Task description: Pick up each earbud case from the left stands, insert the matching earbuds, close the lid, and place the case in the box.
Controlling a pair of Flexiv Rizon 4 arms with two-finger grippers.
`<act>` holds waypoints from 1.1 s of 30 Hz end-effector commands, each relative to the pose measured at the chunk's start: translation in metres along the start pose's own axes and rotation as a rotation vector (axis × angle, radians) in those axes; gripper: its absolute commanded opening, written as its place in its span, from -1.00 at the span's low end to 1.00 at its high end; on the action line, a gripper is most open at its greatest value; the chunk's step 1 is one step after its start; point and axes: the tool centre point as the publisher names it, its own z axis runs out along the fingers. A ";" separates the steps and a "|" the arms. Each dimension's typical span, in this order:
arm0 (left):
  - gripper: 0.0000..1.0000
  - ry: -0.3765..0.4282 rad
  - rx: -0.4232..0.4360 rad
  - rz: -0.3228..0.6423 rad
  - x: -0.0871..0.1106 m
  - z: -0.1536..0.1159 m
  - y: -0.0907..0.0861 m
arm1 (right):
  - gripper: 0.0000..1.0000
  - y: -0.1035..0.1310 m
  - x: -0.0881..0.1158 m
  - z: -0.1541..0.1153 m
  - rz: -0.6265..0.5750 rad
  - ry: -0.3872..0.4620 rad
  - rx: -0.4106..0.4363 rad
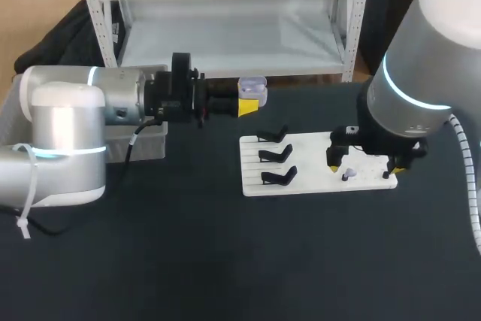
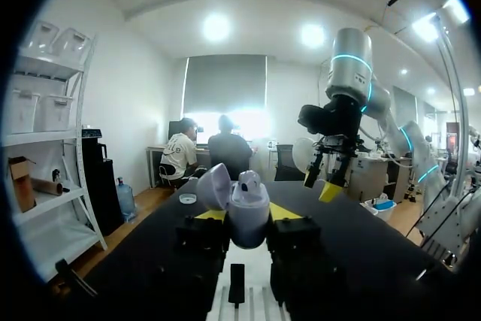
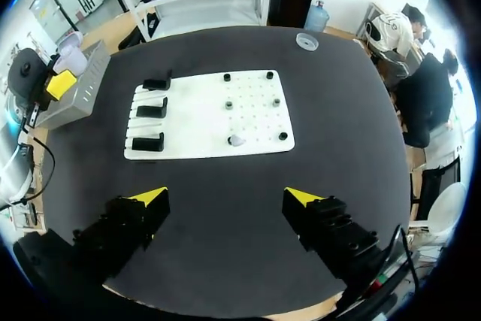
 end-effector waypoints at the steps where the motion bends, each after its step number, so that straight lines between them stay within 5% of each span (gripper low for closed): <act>1: -1.00 0.000 -0.003 0.000 0.000 0.000 -0.001 | 1.00 0.001 -0.006 0.028 0.009 0.045 -0.007; 17: -1.00 0.000 -0.003 0.000 0.000 0.000 -0.001 | 0.97 -0.010 -0.023 0.081 -0.112 0.117 -0.083; 21: -1.00 0.000 -0.003 0.000 0.000 0.000 -0.001 | 0.73 -0.010 -0.024 0.089 -0.117 0.126 -0.095; 23: -1.00 0.000 -0.003 0.000 0.000 0.000 -0.001 | 0.36 -0.010 -0.025 0.092 -0.125 0.129 -0.105; 26: -1.00 0.000 -0.003 0.000 0.000 0.000 -0.001 | 0.31 -0.010 -0.027 0.097 -0.130 0.136 -0.114; 30: -1.00 0.000 -0.003 0.000 0.000 0.000 -0.001 | -0.01 -0.011 -0.030 0.102 -0.139 0.141 -0.120; 33: -1.00 0.000 -0.003 0.000 0.000 0.000 -0.001 | -0.02 -0.012 -0.031 0.104 -0.148 0.142 -0.119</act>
